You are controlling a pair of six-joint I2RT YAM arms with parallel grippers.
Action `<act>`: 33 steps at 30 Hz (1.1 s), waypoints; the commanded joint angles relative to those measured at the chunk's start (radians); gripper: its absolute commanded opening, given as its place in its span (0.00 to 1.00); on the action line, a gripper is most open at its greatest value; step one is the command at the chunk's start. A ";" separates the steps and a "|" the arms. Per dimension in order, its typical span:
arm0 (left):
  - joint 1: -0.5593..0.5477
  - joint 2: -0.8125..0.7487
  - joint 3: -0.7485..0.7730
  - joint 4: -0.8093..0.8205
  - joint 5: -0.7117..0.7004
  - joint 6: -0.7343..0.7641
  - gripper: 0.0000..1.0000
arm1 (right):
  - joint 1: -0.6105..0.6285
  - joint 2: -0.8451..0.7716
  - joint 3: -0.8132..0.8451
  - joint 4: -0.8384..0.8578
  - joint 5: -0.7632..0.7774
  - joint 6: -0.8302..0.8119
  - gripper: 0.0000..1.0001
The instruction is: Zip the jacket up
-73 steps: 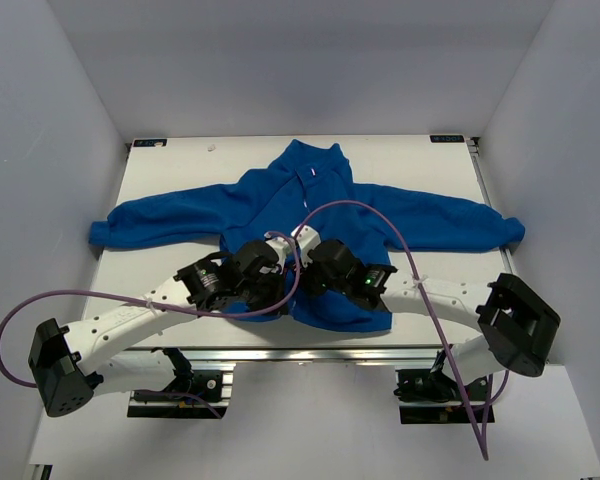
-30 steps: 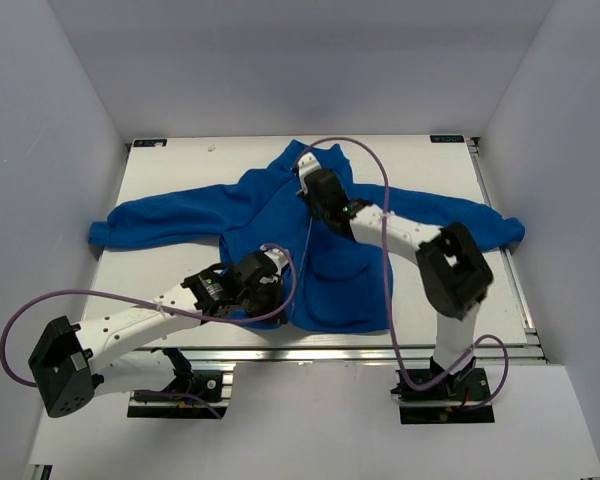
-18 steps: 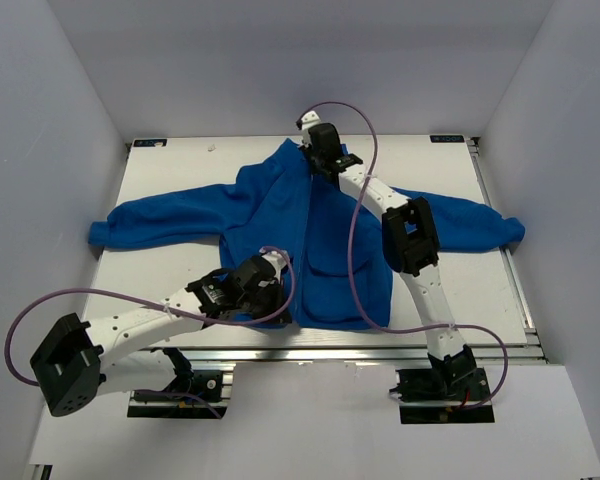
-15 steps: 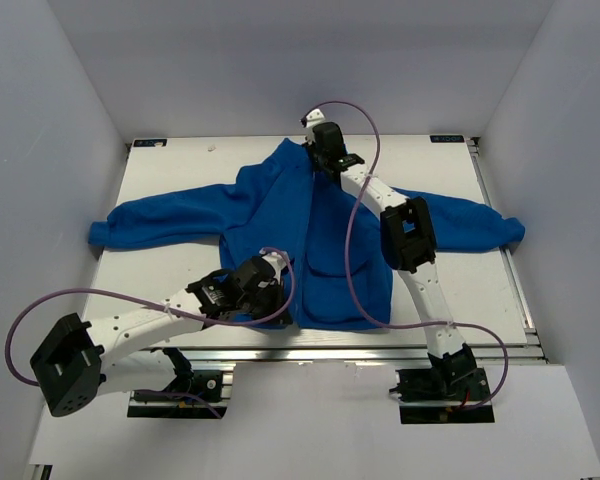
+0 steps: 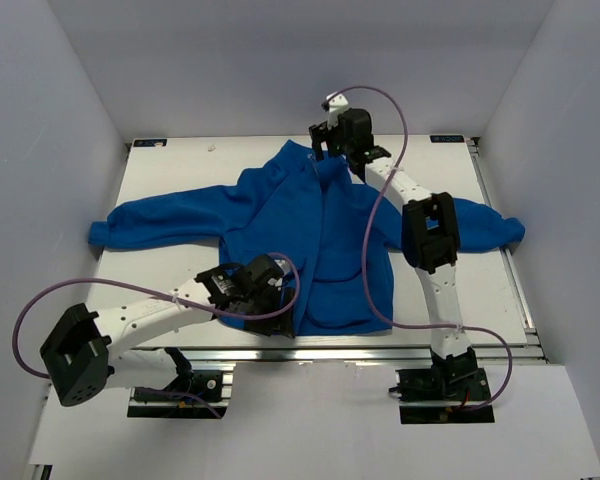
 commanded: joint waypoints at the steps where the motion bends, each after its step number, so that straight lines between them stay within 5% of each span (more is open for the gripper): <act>1: -0.004 -0.048 0.088 -0.070 0.005 0.014 0.72 | -0.002 -0.151 -0.006 0.016 0.016 -0.023 0.89; 3: -0.002 -0.068 0.102 -0.067 -0.001 0.011 0.76 | -0.005 -0.191 -0.001 -0.028 0.076 -0.023 0.89; 7: -0.002 -0.084 0.186 -0.157 -0.127 0.005 0.98 | -0.006 -0.338 -0.151 -0.068 0.119 -0.004 0.89; 10: 0.021 -0.038 0.269 -0.205 -0.271 0.002 0.98 | -0.006 -0.471 -0.329 -0.169 0.159 0.101 0.89; 15: 0.240 0.178 0.377 -0.142 -0.270 0.062 0.98 | -0.006 -0.689 -0.794 -0.147 0.127 0.275 0.89; 18: 0.318 0.320 0.466 -0.082 -0.297 0.102 0.98 | -0.002 -0.731 -0.892 -0.186 0.081 0.312 0.89; 29: 0.509 0.701 0.719 -0.041 -0.329 0.203 0.97 | 0.000 -0.493 -0.788 -0.326 0.157 0.318 0.78; 32: 0.601 0.756 0.707 -0.013 -0.292 0.206 0.91 | -0.003 -0.429 -0.751 -0.369 0.245 0.344 0.65; 33: 0.622 0.766 0.702 -0.004 -0.287 0.210 0.89 | -0.008 -0.418 -0.745 -0.377 0.251 0.355 0.51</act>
